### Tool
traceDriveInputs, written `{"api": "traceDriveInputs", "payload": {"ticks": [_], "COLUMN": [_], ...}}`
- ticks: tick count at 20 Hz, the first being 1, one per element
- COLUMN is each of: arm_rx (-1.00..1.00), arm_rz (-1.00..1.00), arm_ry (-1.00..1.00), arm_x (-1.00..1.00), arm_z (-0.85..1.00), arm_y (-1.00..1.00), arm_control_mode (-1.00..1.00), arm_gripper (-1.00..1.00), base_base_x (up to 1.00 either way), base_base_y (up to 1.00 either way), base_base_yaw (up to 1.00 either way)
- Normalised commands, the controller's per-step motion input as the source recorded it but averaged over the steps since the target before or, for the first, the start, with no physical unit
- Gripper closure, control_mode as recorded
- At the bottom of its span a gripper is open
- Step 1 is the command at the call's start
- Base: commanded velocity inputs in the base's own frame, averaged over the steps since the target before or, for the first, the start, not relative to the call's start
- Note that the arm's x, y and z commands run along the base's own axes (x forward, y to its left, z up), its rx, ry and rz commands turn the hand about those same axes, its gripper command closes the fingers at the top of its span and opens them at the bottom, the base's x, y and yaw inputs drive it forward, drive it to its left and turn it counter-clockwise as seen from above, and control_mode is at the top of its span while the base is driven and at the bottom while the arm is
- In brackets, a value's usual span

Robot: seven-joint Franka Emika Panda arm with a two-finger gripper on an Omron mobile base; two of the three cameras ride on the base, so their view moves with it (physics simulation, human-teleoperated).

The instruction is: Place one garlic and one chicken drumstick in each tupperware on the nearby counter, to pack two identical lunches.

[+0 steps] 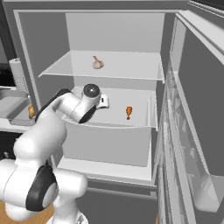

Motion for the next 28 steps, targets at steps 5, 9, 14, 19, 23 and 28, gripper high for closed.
{"api": "traceDriveInputs", "payload": {"ticks": [5,9,14,19,23,28], "arm_rx": [0.0,0.0,-0.01,-0.07,-0.11,-0.01], "arm_rz": [0.0,0.0,-0.07,-0.19,-0.19,-0.04], "arm_ry": [0.0,0.1,0.27,0.27,0.09,0.03], "arm_x": [-1.0,-0.95,-0.99,-1.0,-1.0,-0.73], "arm_z": [0.45,0.68,0.58,0.16,0.0,-0.13], "arm_y": [-0.24,-0.15,-0.08,-0.03,-0.11,0.0], "arm_control_mode": [-1.0,-1.0,-1.0,-1.0,-1.0,-1.0], "arm_gripper": [1.0,1.0,1.0,1.0,1.0,1.0], "base_base_x": [0.0,0.0,0.0,0.0,0.0,0.0], "base_base_y": [0.0,0.0,0.0,0.0,0.0,0.0], "base_base_yaw": [0.0,0.0,0.0,0.0,0.0,0.0]}}
